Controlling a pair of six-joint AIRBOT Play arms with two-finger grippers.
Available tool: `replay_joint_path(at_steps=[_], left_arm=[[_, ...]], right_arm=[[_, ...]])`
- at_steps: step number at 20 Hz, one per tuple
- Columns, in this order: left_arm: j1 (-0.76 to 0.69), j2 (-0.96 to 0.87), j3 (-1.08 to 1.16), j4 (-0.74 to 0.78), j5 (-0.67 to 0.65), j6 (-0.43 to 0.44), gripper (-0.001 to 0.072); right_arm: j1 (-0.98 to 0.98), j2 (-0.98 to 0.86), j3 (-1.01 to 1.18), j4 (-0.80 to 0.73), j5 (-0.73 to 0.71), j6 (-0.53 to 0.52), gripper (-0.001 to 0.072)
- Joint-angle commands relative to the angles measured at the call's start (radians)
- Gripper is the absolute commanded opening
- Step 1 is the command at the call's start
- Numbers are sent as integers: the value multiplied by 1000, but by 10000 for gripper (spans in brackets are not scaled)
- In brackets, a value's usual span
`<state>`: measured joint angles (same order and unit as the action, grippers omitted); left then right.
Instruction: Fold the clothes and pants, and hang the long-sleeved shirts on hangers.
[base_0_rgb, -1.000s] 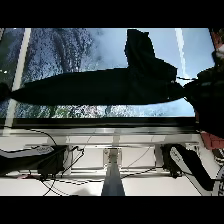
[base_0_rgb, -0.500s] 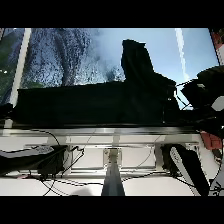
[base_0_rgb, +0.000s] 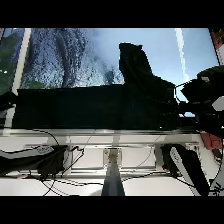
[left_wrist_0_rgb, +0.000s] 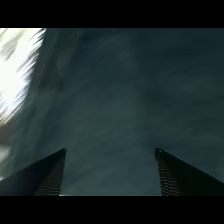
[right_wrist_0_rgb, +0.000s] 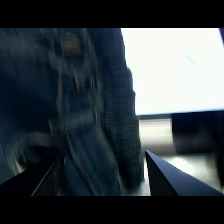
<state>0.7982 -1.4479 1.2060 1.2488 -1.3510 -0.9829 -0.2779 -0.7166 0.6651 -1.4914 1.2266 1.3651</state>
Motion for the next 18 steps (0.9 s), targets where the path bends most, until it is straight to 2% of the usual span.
replay_joint_path(at_steps=[1,3,4,6,8,12,16,18], left_arm=[[-102,16,71,-369,8,126,603],[-188,18,102,-587,0,132,520],[-232,19,111,-713,-3,162,488],[-308,29,119,-896,-3,229,488],[-370,60,120,-970,-2,279,486],[-438,156,120,-851,27,337,478],[-442,253,120,-636,193,336,477],[-442,277,120,-606,222,336,478]], right_arm=[[24,-20,11,128,-259,-51,572],[100,-84,44,182,-344,-84,567],[154,-137,79,182,-378,-83,558],[268,-275,177,180,-412,-84,559],[381,-449,310,179,-409,-83,559],[566,-794,595,179,-411,-83,559],[686,-1080,856,121,-406,-84,560],[713,-1180,965,121,-408,-84,559]])
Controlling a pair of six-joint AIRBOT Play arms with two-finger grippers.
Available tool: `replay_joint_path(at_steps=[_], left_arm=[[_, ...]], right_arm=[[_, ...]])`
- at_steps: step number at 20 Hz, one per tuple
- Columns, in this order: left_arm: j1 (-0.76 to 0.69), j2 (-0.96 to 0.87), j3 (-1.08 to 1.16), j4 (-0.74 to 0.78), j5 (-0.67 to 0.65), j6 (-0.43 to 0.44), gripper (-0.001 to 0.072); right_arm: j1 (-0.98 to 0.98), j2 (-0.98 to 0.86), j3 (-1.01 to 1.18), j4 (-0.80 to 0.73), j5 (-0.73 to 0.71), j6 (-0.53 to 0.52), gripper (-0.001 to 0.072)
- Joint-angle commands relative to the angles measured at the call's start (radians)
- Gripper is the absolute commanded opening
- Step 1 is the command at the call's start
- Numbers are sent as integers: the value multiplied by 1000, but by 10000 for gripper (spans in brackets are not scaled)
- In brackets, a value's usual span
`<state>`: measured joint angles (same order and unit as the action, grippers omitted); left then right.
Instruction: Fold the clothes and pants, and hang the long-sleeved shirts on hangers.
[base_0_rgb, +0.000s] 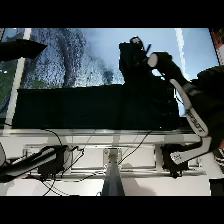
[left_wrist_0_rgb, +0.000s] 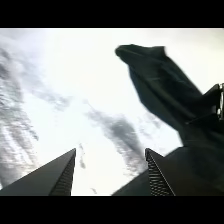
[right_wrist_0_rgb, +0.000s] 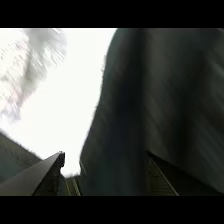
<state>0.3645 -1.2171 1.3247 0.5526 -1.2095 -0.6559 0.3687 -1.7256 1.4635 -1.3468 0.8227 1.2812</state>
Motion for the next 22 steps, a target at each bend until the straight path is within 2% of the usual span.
replay_joint_path(at_steps=[1,4,7,9,11,12,13,16,17,19,22], left_arm=[[-8,48,1,92,84,9,478],[-9,44,1,91,85,10,478],[-9,37,1,91,85,9,477],[-9,29,1,91,84,9,478],[-9,26,1,91,84,9,478],[-9,25,1,91,84,9,478],[-9,25,1,91,84,9,478],[-9,25,1,90,85,1,477],[-9,25,1,90,85,0,457],[-10,21,0,91,84,-48,53],[-34,1,-1,91,80,-75,38]], right_arm=[[69,-209,210,-26,-5,1,556],[57,-286,296,-89,-1,68,553],[50,-318,326,-116,-5,70,539],[50,-323,328,-160,-11,71,443],[50,-328,328,-180,13,72,295],[50,-328,327,-184,19,71,138],[50,-326,328,-188,19,68,22],[56,-303,364,-175,72,63,22],[62,-279,372,-167,105,48,22],[80,-214,373,-85,193,42,22],[143,-142,372,73,414,2,21]])
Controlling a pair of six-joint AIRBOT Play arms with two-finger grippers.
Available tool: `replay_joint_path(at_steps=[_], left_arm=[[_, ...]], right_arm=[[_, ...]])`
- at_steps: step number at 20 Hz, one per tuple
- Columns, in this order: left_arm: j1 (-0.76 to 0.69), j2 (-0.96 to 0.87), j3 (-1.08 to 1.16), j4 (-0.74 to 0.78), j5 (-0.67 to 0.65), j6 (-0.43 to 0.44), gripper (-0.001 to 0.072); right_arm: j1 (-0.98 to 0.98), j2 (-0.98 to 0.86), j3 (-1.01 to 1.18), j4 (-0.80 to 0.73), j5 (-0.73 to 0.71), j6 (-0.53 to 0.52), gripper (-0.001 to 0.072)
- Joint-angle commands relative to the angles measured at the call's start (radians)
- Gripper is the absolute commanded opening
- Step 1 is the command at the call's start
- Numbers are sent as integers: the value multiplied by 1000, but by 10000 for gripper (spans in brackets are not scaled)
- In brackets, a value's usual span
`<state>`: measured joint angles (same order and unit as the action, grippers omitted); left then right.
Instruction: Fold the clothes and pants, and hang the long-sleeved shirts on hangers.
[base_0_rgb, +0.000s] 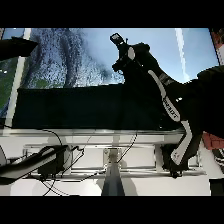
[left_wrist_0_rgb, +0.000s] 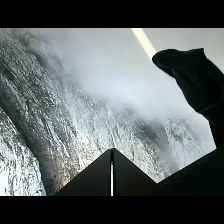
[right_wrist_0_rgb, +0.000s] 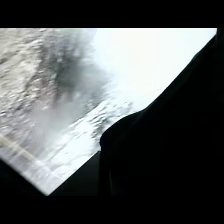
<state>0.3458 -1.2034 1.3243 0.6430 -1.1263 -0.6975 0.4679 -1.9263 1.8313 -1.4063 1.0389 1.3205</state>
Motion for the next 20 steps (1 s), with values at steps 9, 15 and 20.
replay_joint_path(at_steps=[9,15,20], left_arm=[[-130,-109,-1,0,-3,-37,554],[-151,-270,-1,131,-39,-134,720],[-181,-429,-1,311,-158,-98,715]], right_arm=[[311,83,3,151,496,-242,62],[269,106,3,-7,481,-203,555],[68,201,3,-19,474,-151,553]])
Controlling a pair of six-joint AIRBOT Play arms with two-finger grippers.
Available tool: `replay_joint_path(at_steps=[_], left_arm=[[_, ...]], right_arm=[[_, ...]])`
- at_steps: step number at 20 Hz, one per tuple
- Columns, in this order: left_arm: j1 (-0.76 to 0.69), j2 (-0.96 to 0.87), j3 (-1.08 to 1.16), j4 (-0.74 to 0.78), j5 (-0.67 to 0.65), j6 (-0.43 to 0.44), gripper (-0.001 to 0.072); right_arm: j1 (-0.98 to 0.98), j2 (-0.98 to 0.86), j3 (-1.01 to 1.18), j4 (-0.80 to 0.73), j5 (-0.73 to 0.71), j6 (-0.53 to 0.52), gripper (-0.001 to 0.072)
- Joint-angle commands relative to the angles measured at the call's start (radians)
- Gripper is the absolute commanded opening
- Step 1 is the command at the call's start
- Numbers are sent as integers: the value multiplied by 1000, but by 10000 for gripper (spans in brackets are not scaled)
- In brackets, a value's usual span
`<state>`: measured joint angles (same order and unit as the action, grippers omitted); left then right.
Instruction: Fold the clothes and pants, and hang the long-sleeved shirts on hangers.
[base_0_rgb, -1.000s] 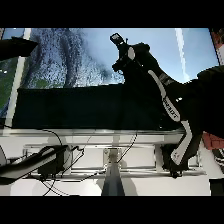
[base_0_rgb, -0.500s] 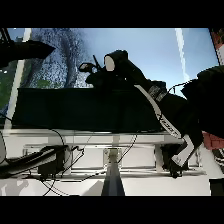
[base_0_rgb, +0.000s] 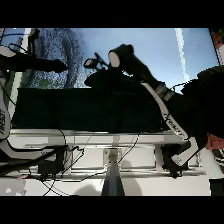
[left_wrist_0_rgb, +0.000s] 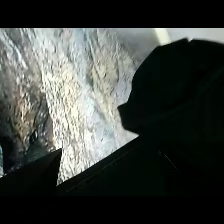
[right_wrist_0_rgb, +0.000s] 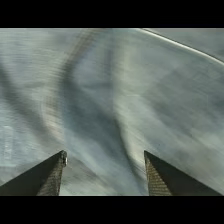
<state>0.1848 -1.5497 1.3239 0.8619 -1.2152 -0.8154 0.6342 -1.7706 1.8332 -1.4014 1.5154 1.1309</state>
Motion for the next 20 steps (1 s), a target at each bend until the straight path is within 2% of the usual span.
replay_joint_path(at_steps=[1,5,12,13,14,16,20], left_arm=[[-38,-111,0,88,-68,19,715],[-144,-195,0,68,-42,45,715],[-308,-209,0,61,214,34,700],[-329,-213,0,62,255,34,639],[-349,-219,0,62,290,34,496],[-373,-219,0,62,337,34,34],[-361,-155,45,61,335,37,28]], right_arm=[[-146,61,1,-23,-6,64,553],[-327,97,1,-5,-8,113,552],[-450,100,1,1,-8,137,553],[-449,100,1,3,-7,137,553],[-448,100,1,3,-6,137,552],[-446,100,1,2,3,137,553],[-454,121,1,-19,-45,133,553]])
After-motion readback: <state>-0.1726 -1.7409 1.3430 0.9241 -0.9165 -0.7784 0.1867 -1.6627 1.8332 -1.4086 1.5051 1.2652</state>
